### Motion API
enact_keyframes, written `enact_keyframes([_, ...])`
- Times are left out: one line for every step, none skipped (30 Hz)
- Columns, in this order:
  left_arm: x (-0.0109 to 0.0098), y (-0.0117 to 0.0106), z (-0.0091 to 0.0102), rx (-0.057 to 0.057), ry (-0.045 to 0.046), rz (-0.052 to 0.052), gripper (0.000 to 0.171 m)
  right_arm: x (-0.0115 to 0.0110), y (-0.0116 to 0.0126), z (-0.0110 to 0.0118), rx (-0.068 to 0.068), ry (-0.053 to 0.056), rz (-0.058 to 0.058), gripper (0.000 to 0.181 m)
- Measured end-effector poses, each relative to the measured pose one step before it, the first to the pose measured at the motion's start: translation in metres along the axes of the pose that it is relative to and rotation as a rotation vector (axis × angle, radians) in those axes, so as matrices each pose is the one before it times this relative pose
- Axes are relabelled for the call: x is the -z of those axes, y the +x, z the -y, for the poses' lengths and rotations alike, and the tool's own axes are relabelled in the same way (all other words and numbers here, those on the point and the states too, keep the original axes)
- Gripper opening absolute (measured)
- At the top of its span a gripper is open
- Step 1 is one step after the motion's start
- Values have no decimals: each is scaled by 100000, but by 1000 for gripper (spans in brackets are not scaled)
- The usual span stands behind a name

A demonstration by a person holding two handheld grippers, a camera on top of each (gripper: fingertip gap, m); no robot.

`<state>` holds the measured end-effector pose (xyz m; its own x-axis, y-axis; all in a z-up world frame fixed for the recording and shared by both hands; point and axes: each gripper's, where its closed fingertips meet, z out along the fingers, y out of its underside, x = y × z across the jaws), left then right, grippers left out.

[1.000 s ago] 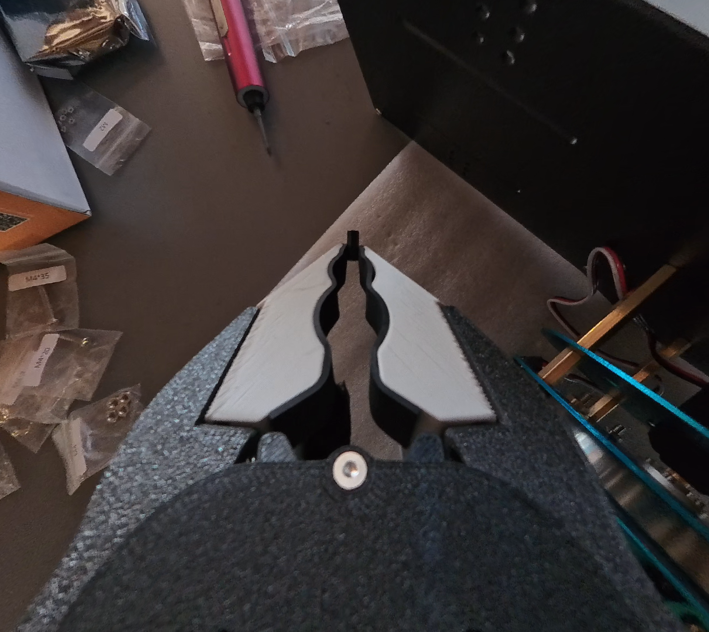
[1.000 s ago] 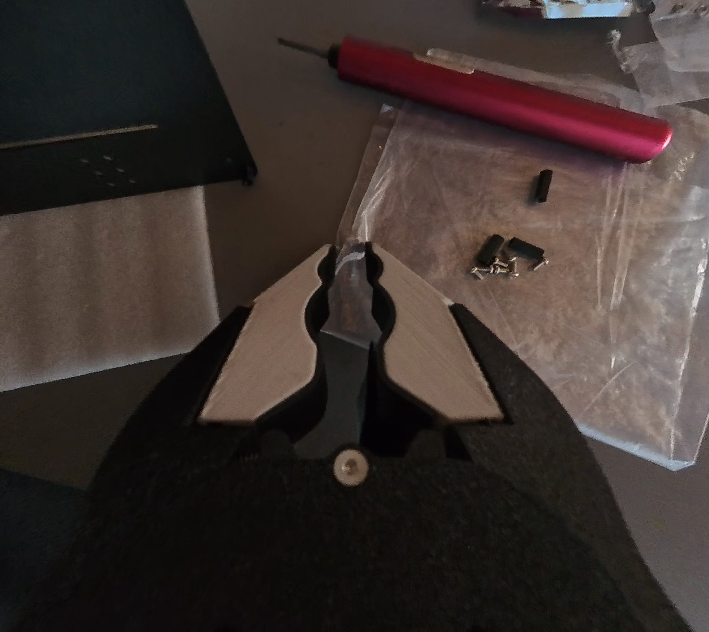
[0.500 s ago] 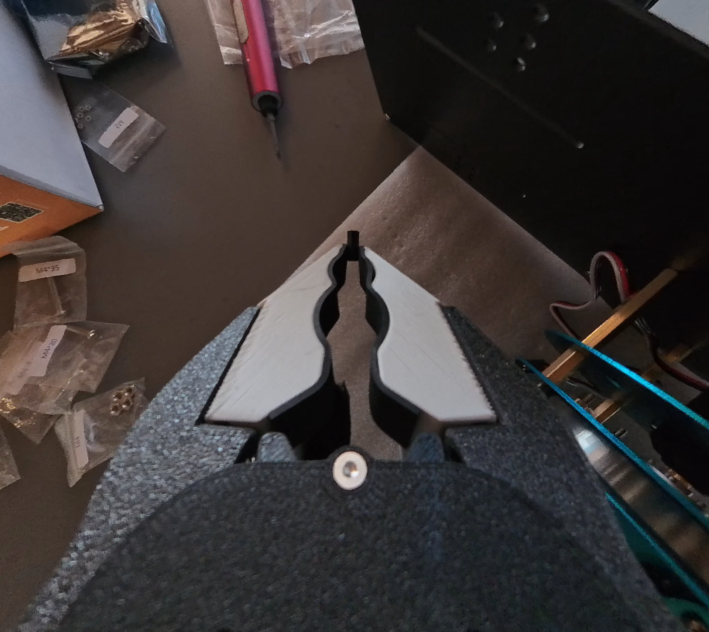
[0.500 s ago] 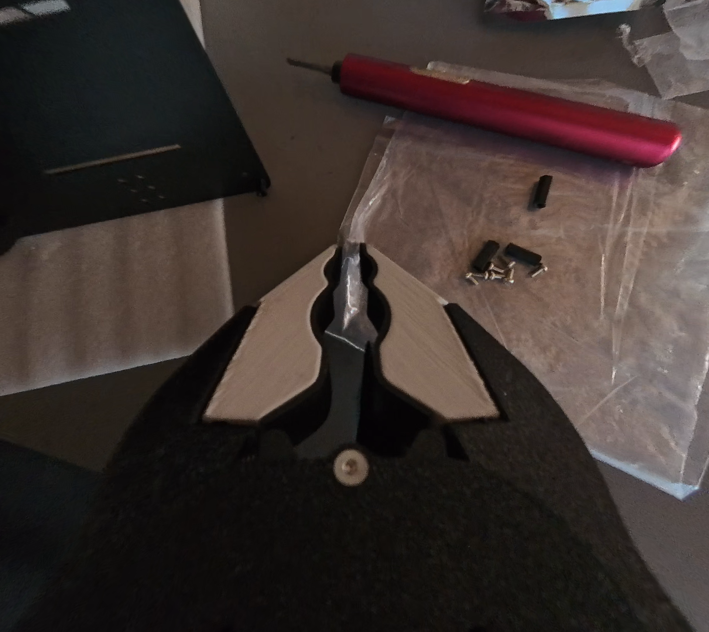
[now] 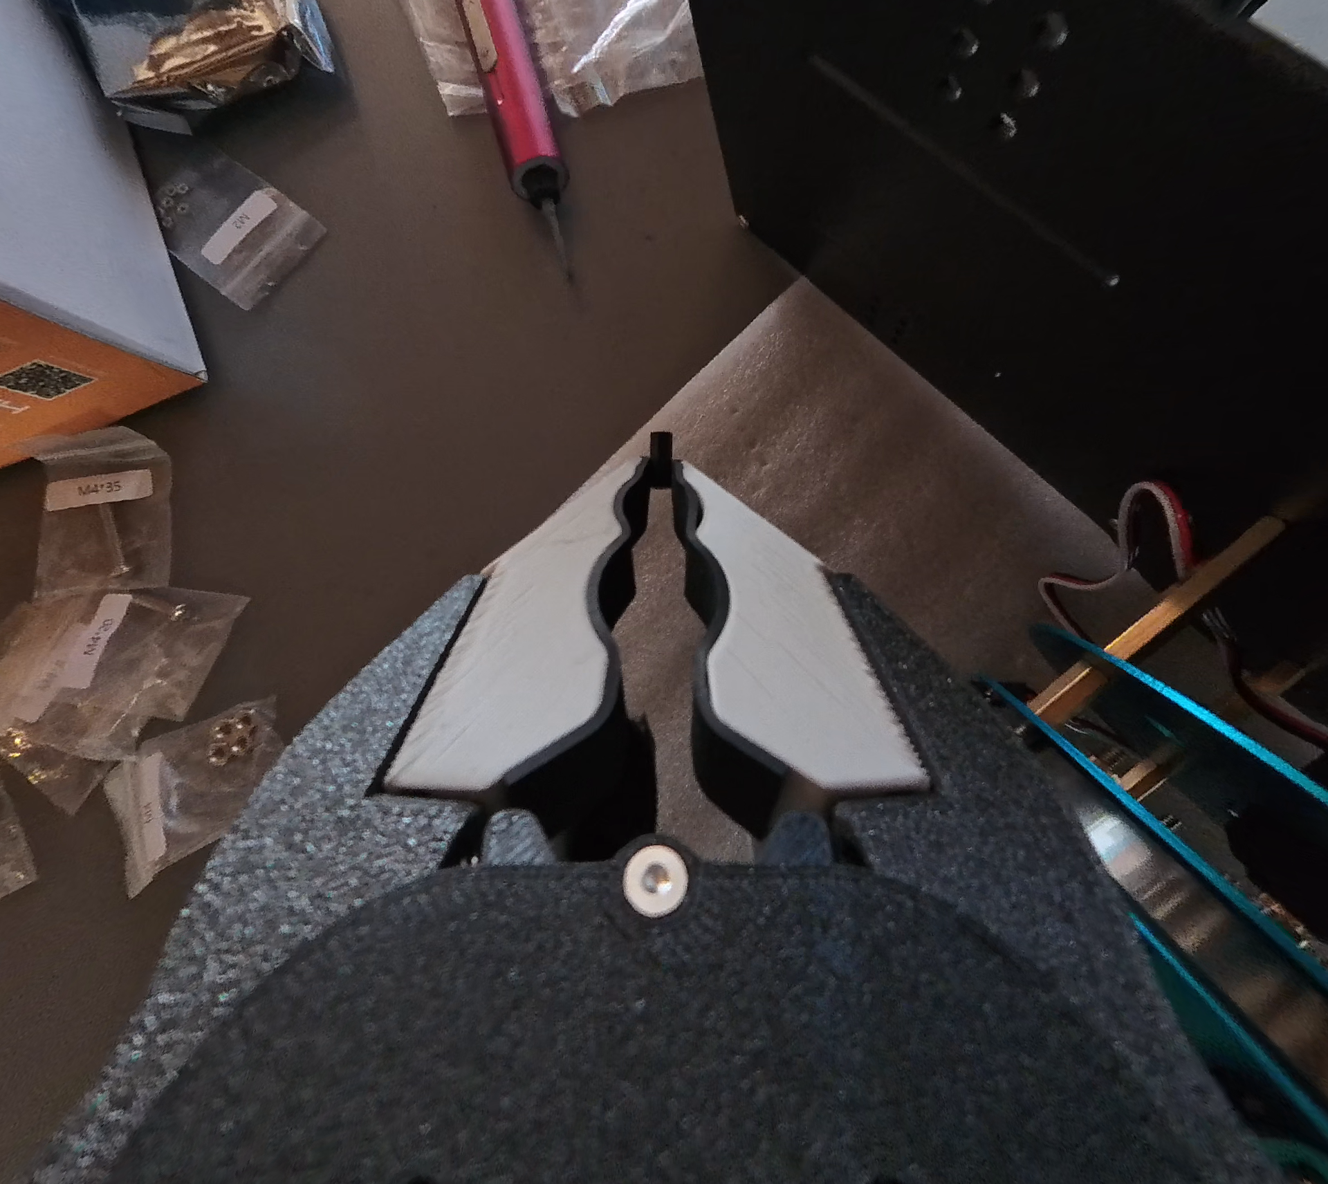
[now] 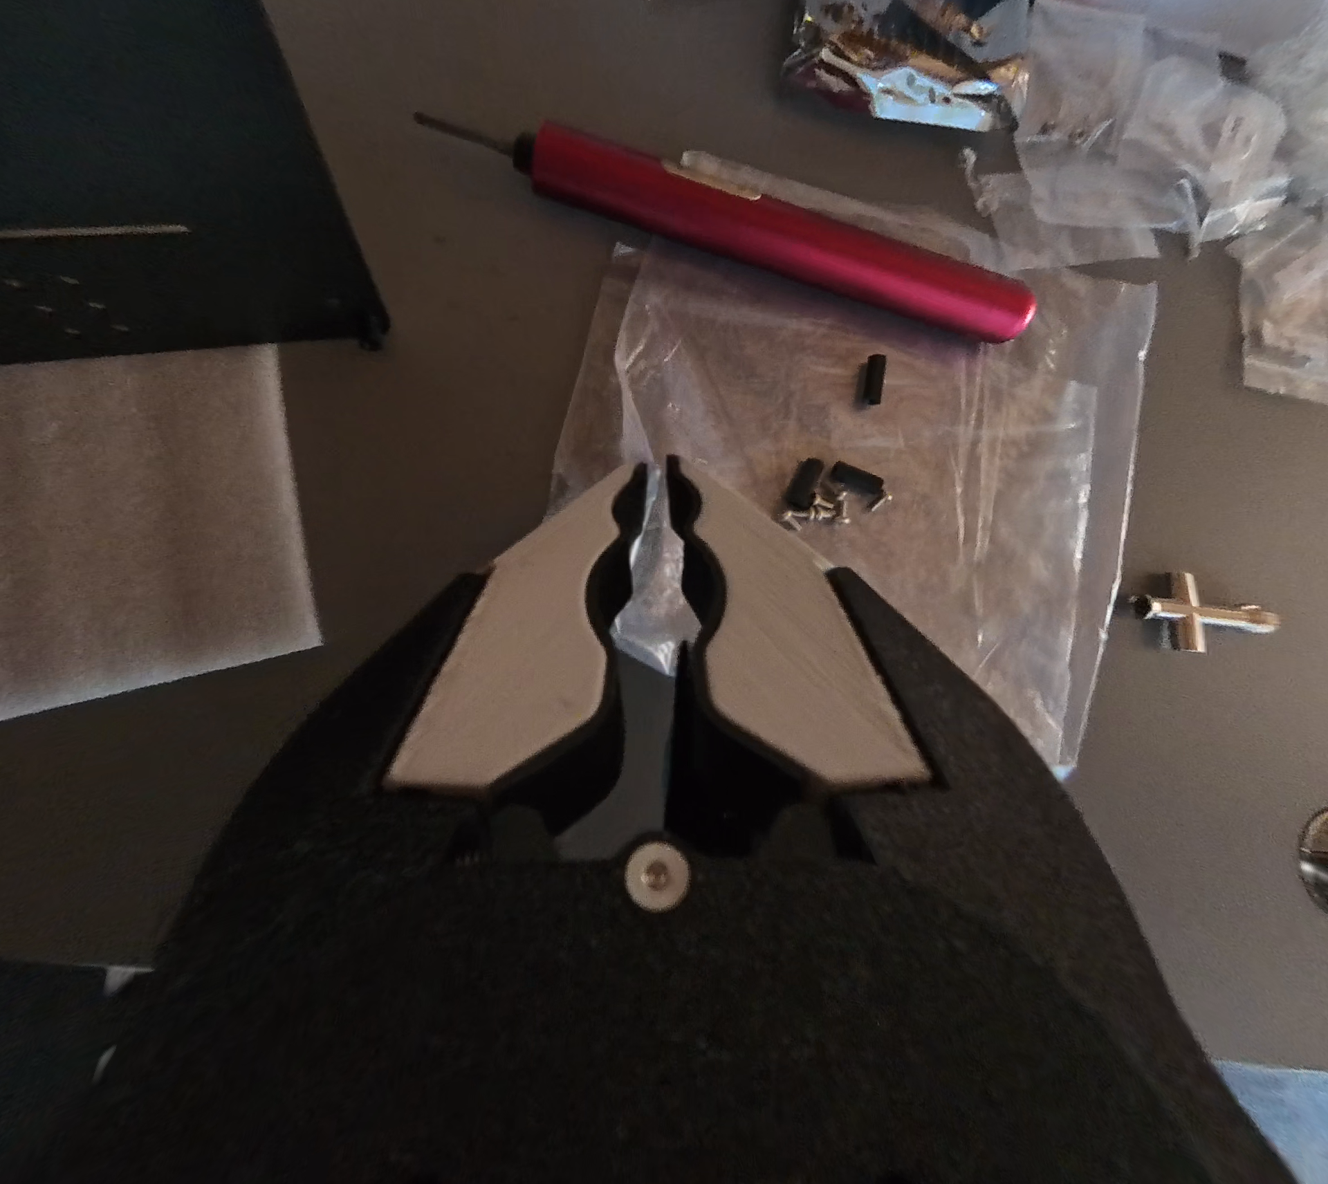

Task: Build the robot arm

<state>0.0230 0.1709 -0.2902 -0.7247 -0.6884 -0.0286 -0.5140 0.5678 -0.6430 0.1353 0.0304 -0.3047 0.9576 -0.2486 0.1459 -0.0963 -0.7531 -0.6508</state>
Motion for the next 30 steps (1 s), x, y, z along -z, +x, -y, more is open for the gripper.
enact_keyframes([-19,16,-19,165,79,-24,5,-45,183,-175,1947,-1139,-2220,3])
enact_keyframes([-7,15,3,80,184,-14,5,-63,242,-168,1487,-1180,-2284,2])
enact_keyframes([1,34,29,15,234,-33,5,-17,287,-67,1137,-408,-2348,1])
enact_keyframes([-2,18,30,-48,201,2,4,98,319,87,320,428,-2119,0])
enact_keyframes([3,19,22,-116,138,55,5,309,524,318,-1125,1667,-2958,0])
enact_keyframes([1,6,4,-109,59,57,5,532,635,572,-2639,3768,-3405,0])
enact_keyframes([2,15,-17,-104,-4,-57,5,483,388,578,-3696,4105,-1099,0])
enact_keyframes([-11,31,-17,-163,7,-149,5,276,294,258,-4704,2382,-58,0])
enact_keyframes([-42,37,-32,-153,-76,-333,5,38,182,-172,-4688,369,790,0])
enact_keyframes([-108,52,-83,-62,-415,-599,5,-67,50,-306,-4401,129,1587,0])
enact_keyframes([-175,115,-164,-178,-1091,-1024,5,-68,-44,-230,-4640,880,2237,0])
enact_keyframes([-253,132,-252,-752,-1984,-982,5,-42,19,-196,-4432,1044,1629,0])
enact_keyframes([-283,36,-266,-1557,-2290,-141,5,-45,-8,-180,-3600,769,1434,0])
enact_keyframes([-261,47,-221,-1466,-2015,-278,5,-63,16,-213,-2389,306,895,0])
enact_keyframes([-227,88,-117,-663,-1374,-722,5,-62,176,-316,-1184,-613,-673,0])
enact_keyframes([-172,58,-2,-355,-508,-637,5,-13,139,-258,186,-607,-1098,3])
enact_keyframes([-124,14,37,-335,-32,-279,5,73,-69,-152,1471,-280,-441,7])
enact_keyframes([-98,9,-6,-90,-167,-204,5,244,-188,-93,1561,-244,-544,13])
enact_keyframes([-74,2,-51,-116,-462,-12,5,452,-395,57,1409,429,-34,17])
enact_keyframes([-39,30,-67,-490,-593,164,5,611,-510,151,552,1129,-22,17])
enact_keyframes([8,54,-39,-581,-420,220,5,583,-720,173,-887,1584,895,17])
enact_keyframes([43,64,12,-322,-24,43,5,376,-1122,41,-2944,1353,3232,18])
enact_keyframes([56,71,38,-43,280,-150,5,65,-1208,-232,-4742,242,3923,22])
enact_keyframes([50,32,7,107,257,-78,5,-220,-629,-445,-5426,-599,1141,27])
enact_keyframes([45,-12,-30,123,49,89,5,-391,-268,-432,-4928,-570,-177,33])
enact_keyframes([39,1,-22,9,-34,69,5,-438,-334,-456,-3418,-777,1262,36])
enact_keyframes([22,23,7,-115,26,-17,5,-461,96,-428,-2872,-736,-847,38])
enact_keyframes([17,45,34,-167,90,-109,5,-473,419,-385,-2699,-892,-3009,40])
enact_keyframes([24,54,41,-234,51,-167,5,-410,286,-391,-1309,-1484,-2470,42])
enact_keyframes([15,45,32,-371,-69,-81,5,-217,237,-63,-296,124,-2659,39])
